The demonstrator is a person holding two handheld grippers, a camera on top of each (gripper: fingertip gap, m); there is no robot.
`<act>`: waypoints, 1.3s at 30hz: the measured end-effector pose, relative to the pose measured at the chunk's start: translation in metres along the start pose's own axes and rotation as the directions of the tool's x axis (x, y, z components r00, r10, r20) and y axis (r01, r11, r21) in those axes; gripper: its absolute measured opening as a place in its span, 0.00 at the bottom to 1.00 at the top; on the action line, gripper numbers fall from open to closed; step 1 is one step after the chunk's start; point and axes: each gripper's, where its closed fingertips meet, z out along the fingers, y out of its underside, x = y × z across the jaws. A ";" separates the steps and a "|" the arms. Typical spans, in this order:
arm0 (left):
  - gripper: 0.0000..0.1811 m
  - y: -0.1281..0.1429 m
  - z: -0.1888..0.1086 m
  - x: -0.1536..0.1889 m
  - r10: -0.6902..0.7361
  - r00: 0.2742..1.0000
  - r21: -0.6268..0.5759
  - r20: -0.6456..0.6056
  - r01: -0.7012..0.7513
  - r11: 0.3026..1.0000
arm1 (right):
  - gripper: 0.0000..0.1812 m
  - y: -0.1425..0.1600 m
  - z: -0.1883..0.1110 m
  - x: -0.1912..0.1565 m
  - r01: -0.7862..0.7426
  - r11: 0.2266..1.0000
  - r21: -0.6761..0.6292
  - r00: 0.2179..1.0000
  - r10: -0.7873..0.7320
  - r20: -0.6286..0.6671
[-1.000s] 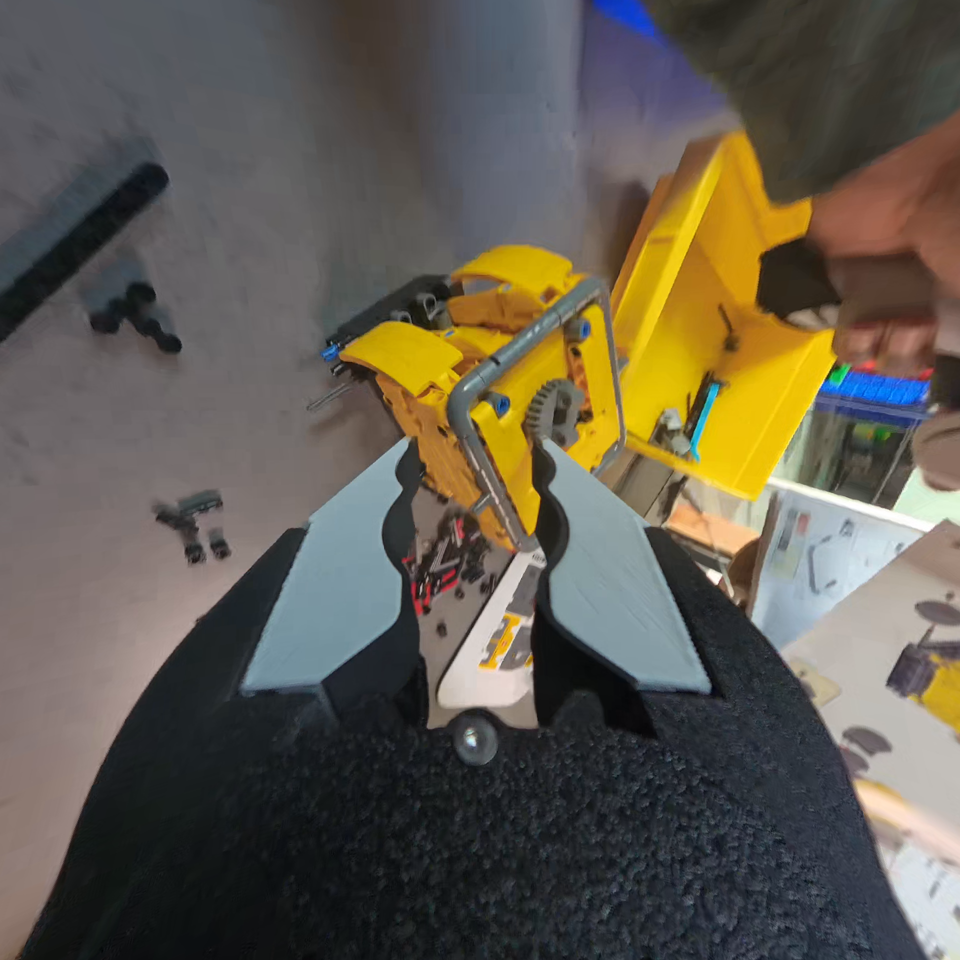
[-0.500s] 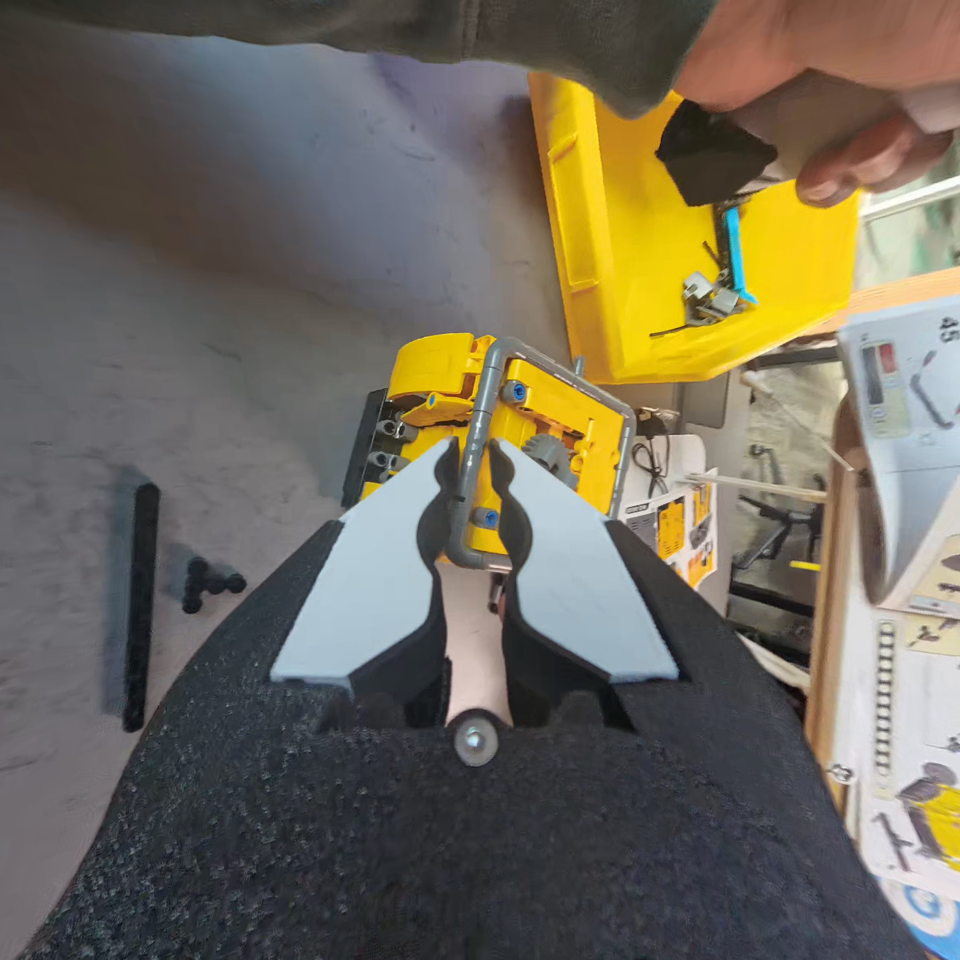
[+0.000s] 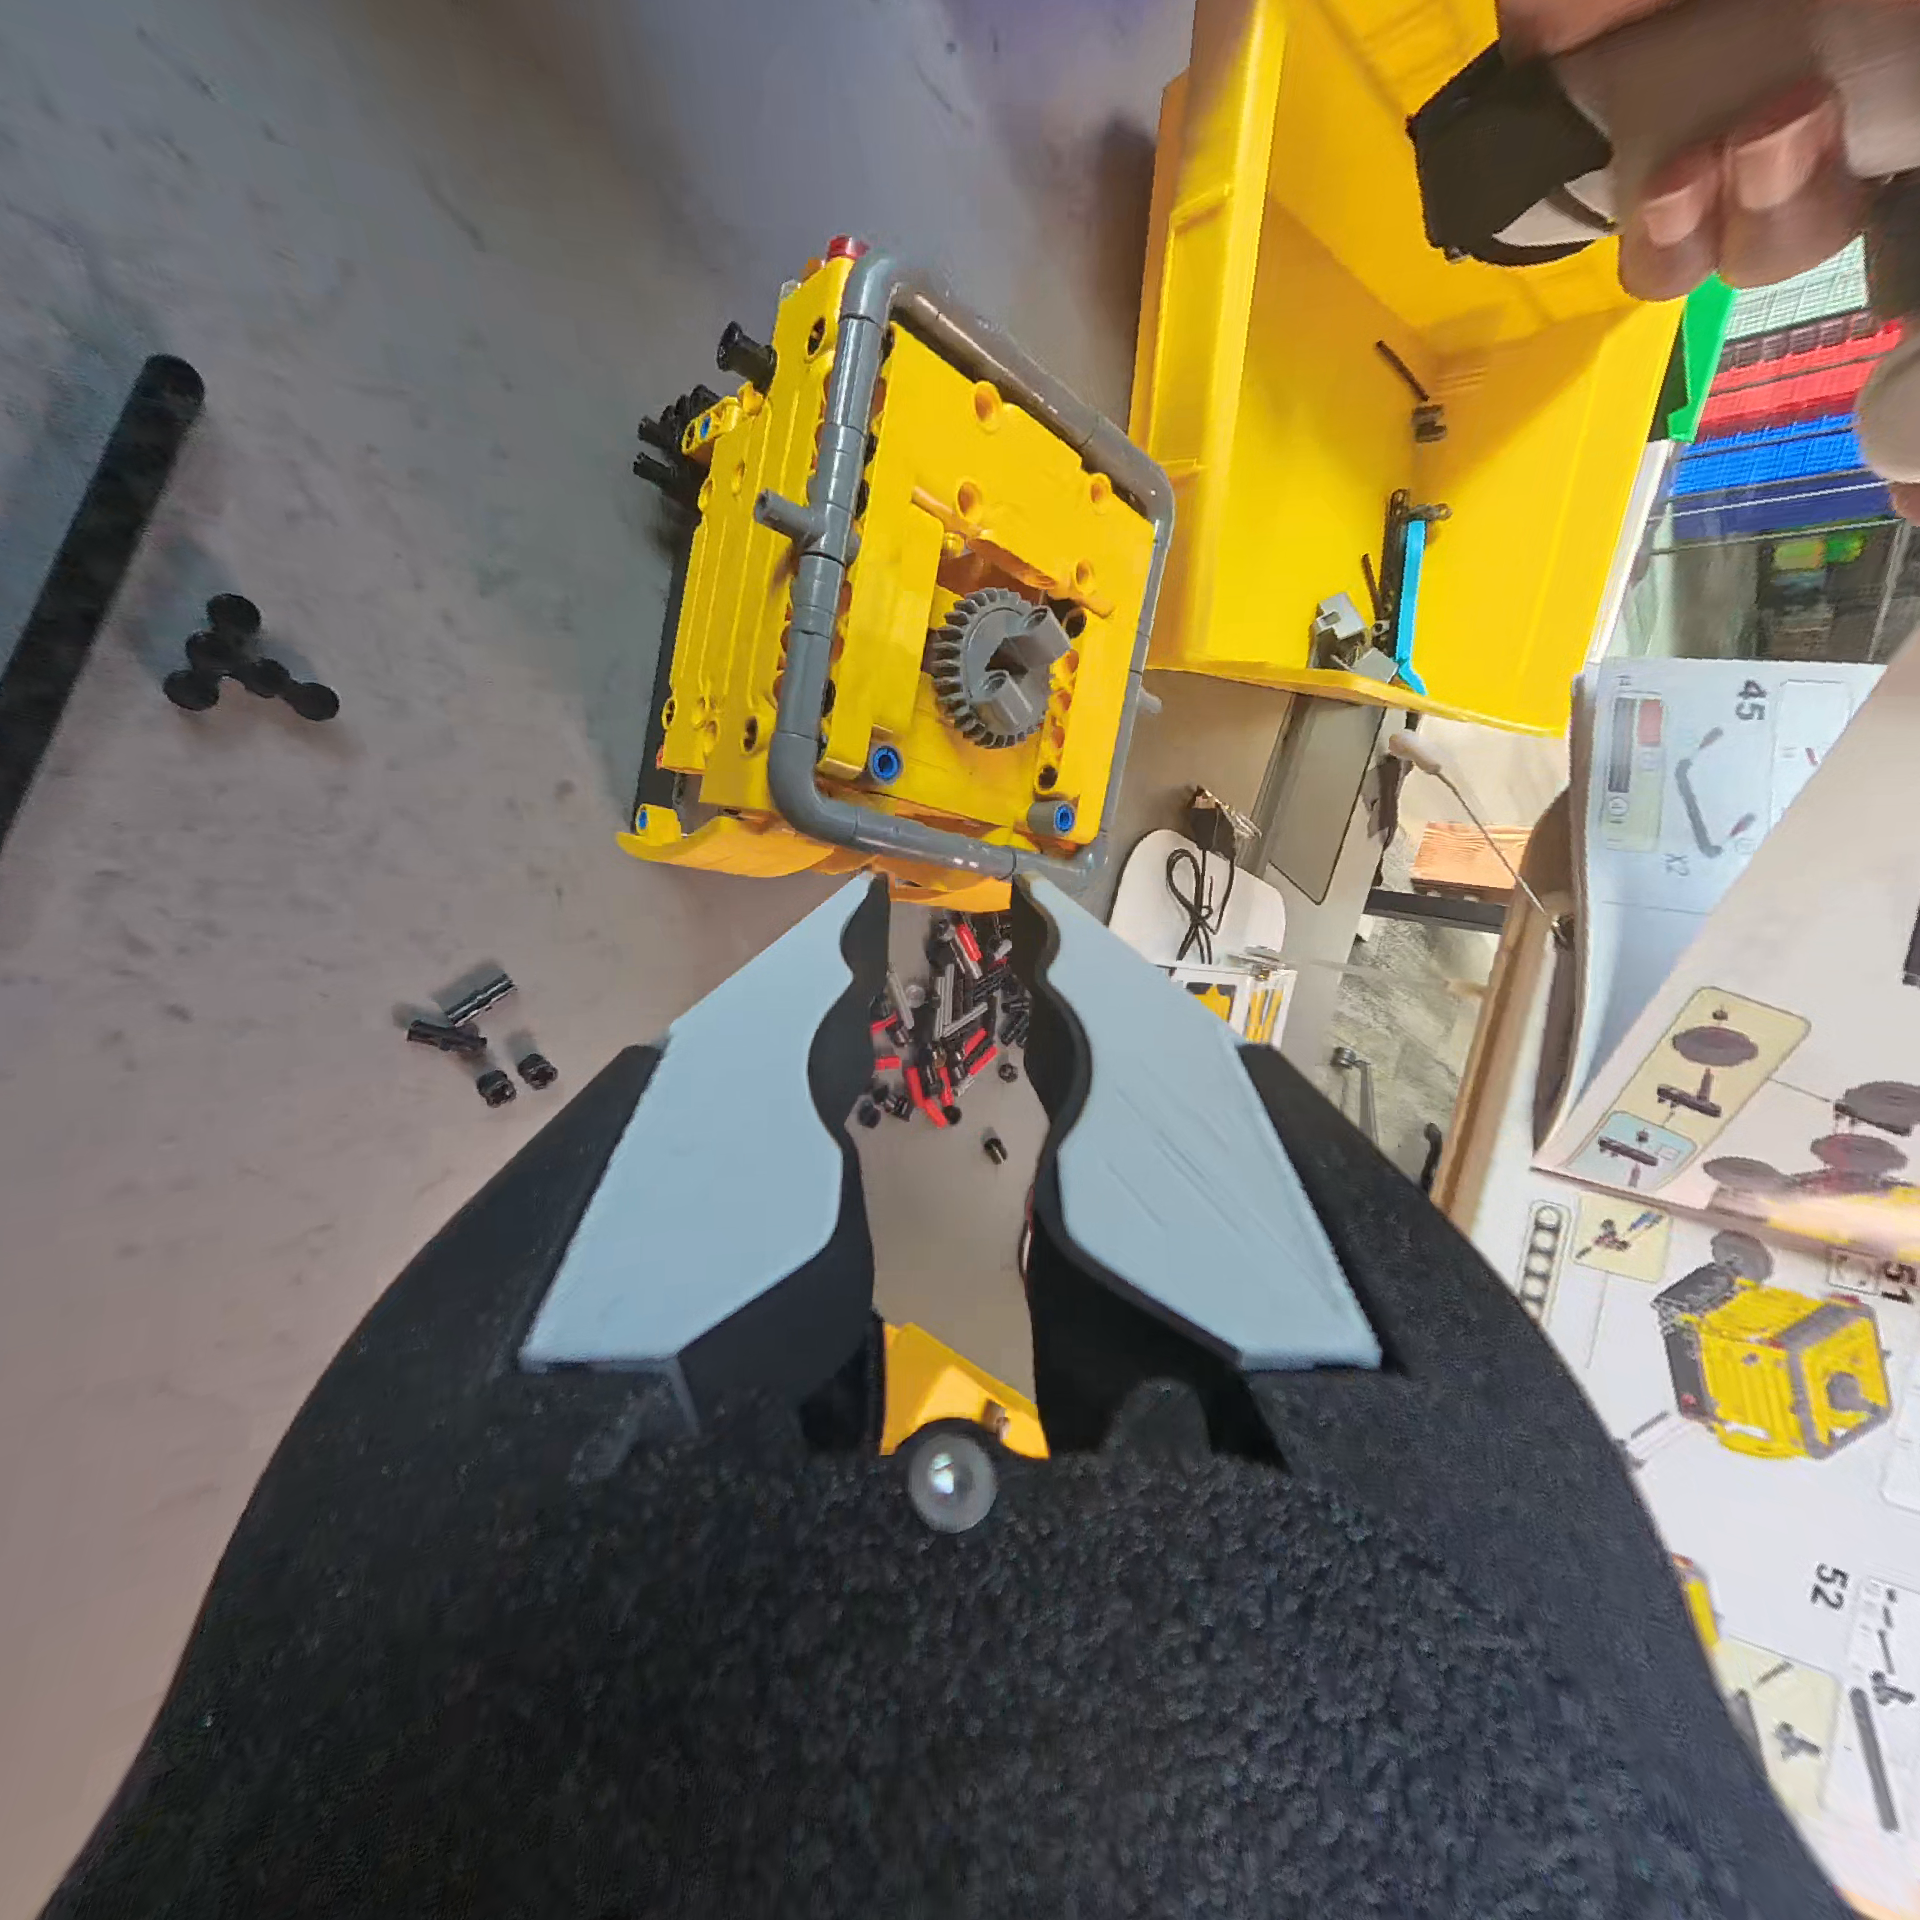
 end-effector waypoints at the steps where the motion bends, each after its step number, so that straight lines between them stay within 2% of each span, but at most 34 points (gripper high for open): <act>1: 0.00 0.000 0.000 0.000 -0.002 1.000 0.000 0.000 0.002 1.000 | 0.12 -0.001 -0.003 -0.003 -0.027 1.000 0.001 0.999 0.027 0.021; 4: 0.00 0.002 0.001 -0.001 -0.006 1.000 -0.002 0.000 0.006 1.000 | 0.15 -0.015 -0.012 -0.011 -0.133 0.991 0.033 0.987 0.129 0.094; 8: 0.00 0.002 0.002 0.000 -0.002 1.000 -0.005 0.000 0.002 1.000 | 0.18 -0.045 -0.007 -0.015 -0.201 0.978 0.056 0.976 0.194 0.102; 10: 0.00 0.002 0.001 0.001 0.000 1.000 -0.004 -0.001 0.000 1.000 | 0.17 -0.052 0.003 -0.017 -0.155 0.987 0.035 0.986 0.153 0.072; 12: 0.00 0.001 0.001 0.001 0.001 1.000 -0.003 -0.002 -0.001 1.000 | 0.11 -0.054 0.013 -0.019 -0.106 0.994 0.013 0.993 0.105 0.055; 18: 0.00 0.000 0.000 0.000 0.000 1.000 -0.002 -0.001 0.000 1.000 | 0.04 -0.061 0.011 -0.020 0.033 0.993 0.115 0.997 -0.041 0.069; 21: 0.00 0.001 0.000 0.000 -0.001 1.000 -0.003 0.000 0.001 1.000 | 0.03 -0.056 0.005 -0.023 0.136 0.974 0.184 0.985 -0.152 0.077; 25: 0.00 0.001 0.000 -0.001 0.001 1.000 -0.004 0.000 -0.001 1.000 | 0.03 -0.020 0.002 -0.010 0.138 0.986 0.091 0.986 -0.145 0.077; 26: 0.00 0.001 0.000 -0.001 0.000 1.000 -0.004 0.000 0.000 1.000 | 0.08 -0.012 0.001 -0.009 0.125 0.990 0.063 0.987 -0.131 0.089; 28: 0.00 0.001 0.000 -0.002 -0.003 1.000 -0.005 0.001 0.003 1.000 | 0.14 -0.007 -0.005 -0.015 -0.004 1.000 0.027 0.985 -0.001 0.172; 30: 0.00 0.002 0.000 -0.003 -0.002 1.000 -0.006 0.005 0.002 1.000 | 0.21 -0.023 -0.009 -0.011 -0.193 0.980 0.052 0.962 0.179 0.204; 33: 0.00 0.004 0.001 -0.003 -0.007 1.000 -0.008 0.005 0.007 1.000 | 0.32 -0.039 -0.002 0.001 -0.388 0.922 -0.017 0.908 0.385 0.168; 36: 0.00 0.006 0.003 -0.001 -0.006 1.000 -0.014 0.000 0.006 1.000 | 0.30 -0.051 0.020 0.003 -0.497 0.863 -0.090 0.850 0.505 0.149; 39: 0.00 0.004 0.002 0.002 0.002 1.000 -0.013 -0.005 -0.003 1.000 | 0.19 -0.049 0.039 0.009 -0.412 0.900 -0.140 0.904 0.424 0.063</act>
